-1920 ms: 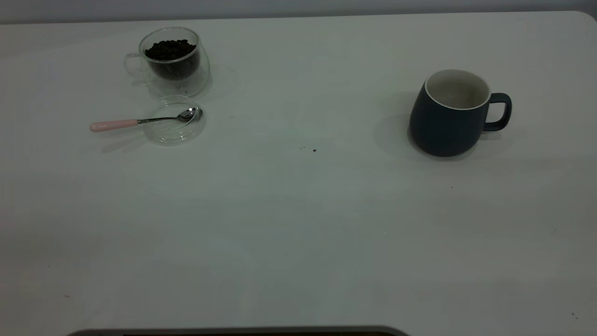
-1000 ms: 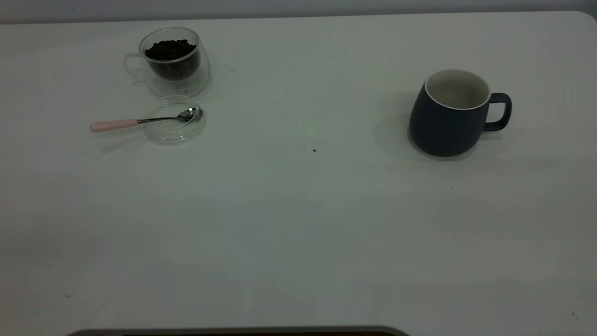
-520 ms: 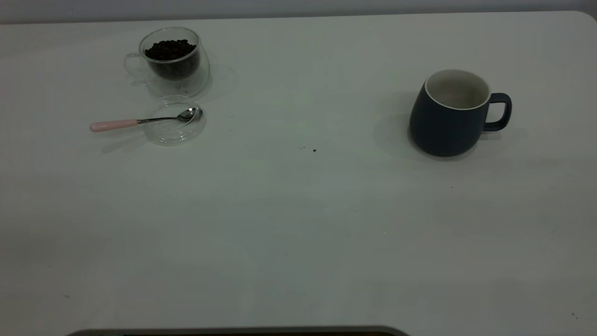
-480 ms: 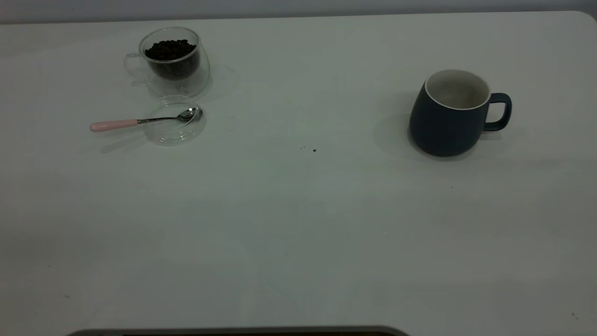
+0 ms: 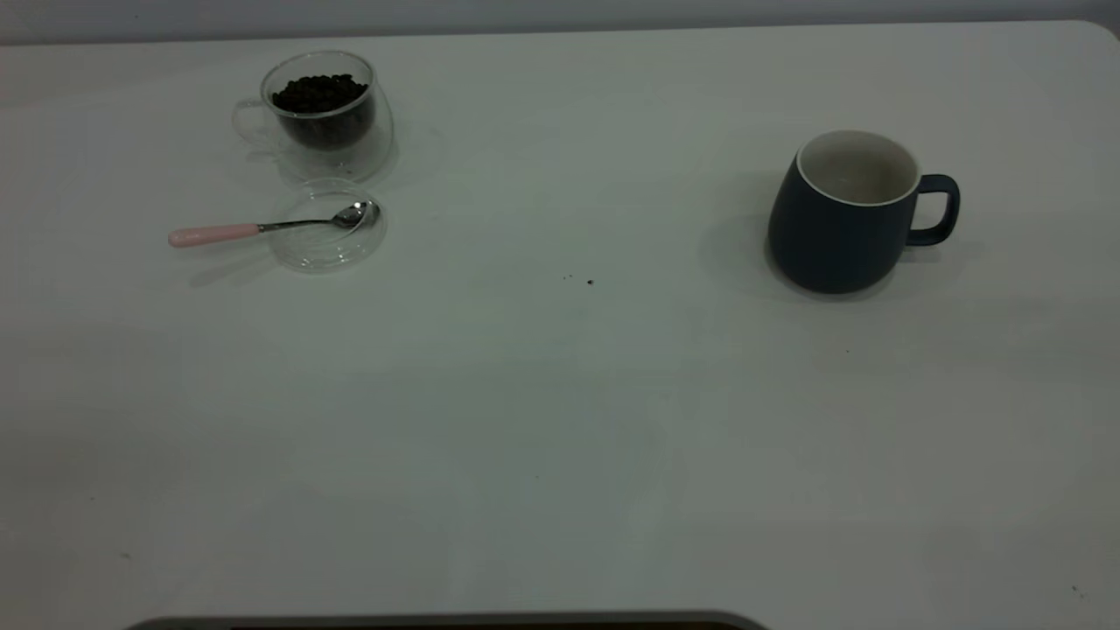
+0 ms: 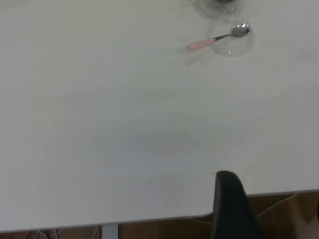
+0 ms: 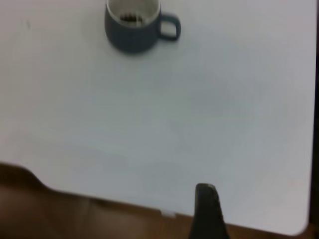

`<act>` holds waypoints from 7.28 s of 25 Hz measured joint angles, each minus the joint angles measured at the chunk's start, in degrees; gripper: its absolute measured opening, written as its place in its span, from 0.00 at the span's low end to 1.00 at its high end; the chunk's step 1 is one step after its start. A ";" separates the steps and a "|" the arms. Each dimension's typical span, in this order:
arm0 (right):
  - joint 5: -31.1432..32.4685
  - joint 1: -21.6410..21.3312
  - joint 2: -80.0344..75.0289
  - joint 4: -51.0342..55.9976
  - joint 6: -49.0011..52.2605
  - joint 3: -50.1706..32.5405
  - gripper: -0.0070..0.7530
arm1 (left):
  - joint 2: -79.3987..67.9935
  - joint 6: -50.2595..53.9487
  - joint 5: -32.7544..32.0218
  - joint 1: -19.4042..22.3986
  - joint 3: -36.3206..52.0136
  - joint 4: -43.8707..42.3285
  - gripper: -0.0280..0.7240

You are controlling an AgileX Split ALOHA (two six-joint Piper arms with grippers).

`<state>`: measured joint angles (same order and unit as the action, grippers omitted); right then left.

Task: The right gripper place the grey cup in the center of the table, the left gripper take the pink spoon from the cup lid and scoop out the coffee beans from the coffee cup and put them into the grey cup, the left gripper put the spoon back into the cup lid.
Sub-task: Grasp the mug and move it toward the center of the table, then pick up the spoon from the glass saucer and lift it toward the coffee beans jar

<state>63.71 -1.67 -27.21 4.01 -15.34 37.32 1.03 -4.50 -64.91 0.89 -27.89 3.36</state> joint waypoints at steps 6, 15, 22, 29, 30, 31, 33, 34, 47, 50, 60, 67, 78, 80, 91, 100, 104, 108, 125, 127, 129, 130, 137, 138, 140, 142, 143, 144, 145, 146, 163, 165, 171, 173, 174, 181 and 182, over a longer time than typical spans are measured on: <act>-6.36 0.00 -23.92 -4.01 -9.16 7.85 0.79 | 0.00 0.00 0.00 0.00 0.00 0.00 0.66; -26.77 0.00 -50.93 -4.94 -22.81 9.14 0.79 | 0.00 0.00 0.00 0.00 0.00 0.00 0.66; -35.10 1.53 -69.14 -5.22 -27.57 12.77 0.79 | 0.00 0.00 0.00 0.00 0.00 0.00 0.66; -36.91 5.61 -86.19 -5.55 -29.58 23.80 0.79 | 0.00 0.00 0.00 0.00 0.00 0.00 0.66; -36.96 6.20 -88.50 -5.55 -29.88 25.36 0.79 | 0.00 0.00 0.00 0.00 0.00 0.00 0.66; -37.13 6.77 -90.67 -5.60 -30.25 26.85 0.79 | 0.00 0.00 0.00 0.00 0.00 0.00 0.66; -37.35 7.52 -94.23 -5.60 -30.95 29.50 0.79 | 0.00 0.00 0.00 0.00 0.00 0.00 0.66; -37.77 7.76 -95.96 -5.60 -31.28 30.82 0.79 | 0.00 0.00 0.00 0.00 0.00 0.00 0.66; -43.27 8.34 -104.02 -5.78 -32.35 37.19 0.79 | 0.00 0.00 0.00 0.00 0.00 0.00 0.66; -43.43 9.85 -104.06 -5.77 -32.43 37.60 0.79 | 0.00 0.00 0.00 0.00 0.00 0.00 0.66; -46.06 20.95 -104.06 -1.64 -31.95 38.23 0.79 | 0.00 0.00 -0.05 0.00 0.00 0.00 0.66; -53.43 27.15 -104.06 6.63 -31.79 38.23 0.79 | 0.00 0.00 -0.05 0.00 0.00 0.00 0.66; -58.93 35.55 -103.75 13.44 -31.67 38.23 0.79 | 0.00 0.00 -0.05 0.00 0.00 0.00 0.66; -57.51 36.36 -102.19 14.71 -31.67 38.23 0.79 | 0.00 0.00 -0.05 0.00 0.00 0.00 0.66; -21.82 33.95 -74.21 10.57 -19.43 38.23 0.79 | 0.00 0.00 -0.05 0.00 0.00 0.00 0.66; 5.67 33.84 -51.55 -0.60 -5.04 38.23 0.79 | 0.00 0.00 -0.05 0.00 0.00 0.00 0.66; 6.99 33.84 -45.19 -2.48 -3.01 35.88 0.79 | 0.00 0.00 -0.05 0.00 0.00 0.00 0.66; 7.11 33.84 -38.18 -3.56 -1.68 30.03 0.79 | 0.00 0.00 -0.05 0.00 0.00 0.00 0.66; 5.55 13.71 8.12 0.65 8.17 -3.25 0.79 | 0.00 0.00 -0.05 0.00 0.00 0.00 0.66; 5.55 10.05 12.42 0.59 8.34 -4.71 0.79 | 0.00 0.00 -0.05 0.00 0.00 0.00 0.66; 5.25 7.41 15.82 0.07 8.34 -5.82 0.79 | 0.00 0.00 -0.05 0.00 0.00 0.00 0.66; 4.75 6.21 17.49 -0.43 8.34 -6.43 0.79 | 0.00 0.00 -0.05 0.00 0.00 0.00 0.66; 1.12 1.21 23.88 -1.76 9.06 -9.03 0.79 | 0.00 0.00 -0.05 0.00 0.00 0.00 0.66; 1.07 1.01 24.17 -1.76 9.35 -9.32 0.79 | 0.00 0.00 -0.05 0.00 0.00 0.00 0.66; 0.83 0.95 24.87 -1.65 9.86 -10.01 0.79 | 0.00 0.00 -0.05 0.00 0.00 0.00 0.66; 0.89 0.95 25.22 -1.46 10.07 -10.33 0.79 | 0.00 0.00 -0.05 0.00 0.00 0.00 0.66; 0.83 0.95 25.22 -1.39 10.11 -10.33 0.79 | 0.00 0.00 -0.05 0.00 0.00 0.00 0.66; 0.83 0.95 25.29 -1.39 10.20 -10.33 0.79 | 0.00 0.00 -0.05 0.00 0.00 0.00 0.66; 0.83 0.95 25.29 -1.39 10.25 -10.33 0.79 | 0.00 0.00 -0.05 0.00 0.00 0.00 0.66; 0.83 0.95 25.29 -1.33 10.25 -10.33 0.79 | 0.00 0.00 -0.05 0.00 0.00 0.00 0.66; 0.83 0.95 25.29 -1.23 10.32 -10.33 0.79 | 0.00 0.00 -0.05 0.00 0.00 0.00 0.66; 0.83 0.95 25.29 -1.23 10.36 -10.33 0.79 | 0.00 0.00 -0.05 0.00 0.00 0.00 0.66; 0.83 0.95 25.29 -1.16 10.38 -10.33 0.79 | 0.00 0.00 -0.05 0.00 0.00 0.00 0.66; 0.83 0.95 25.29 -1.08 10.43 -10.33 0.79 | 0.00 0.00 -0.05 0.00 0.00 0.00 0.66; 0.83 0.95 25.29 -1.09 10.43 -10.33 0.79 | 0.00 0.00 -0.05 -0.12 0.00 0.00 0.66; 0.83 0.95 25.29 -1.07 10.43 -10.33 0.79 | 0.00 0.29 0.11 -0.74 0.00 0.96 0.66; 0.83 0.95 25.29 -1.07 10.43 -10.33 0.79 | -0.20 0.76 0.53 -0.74 -0.24 0.81 0.66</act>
<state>64.55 -0.72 -1.92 2.94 -4.91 27.00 0.83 -3.74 -64.38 0.16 -28.13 4.16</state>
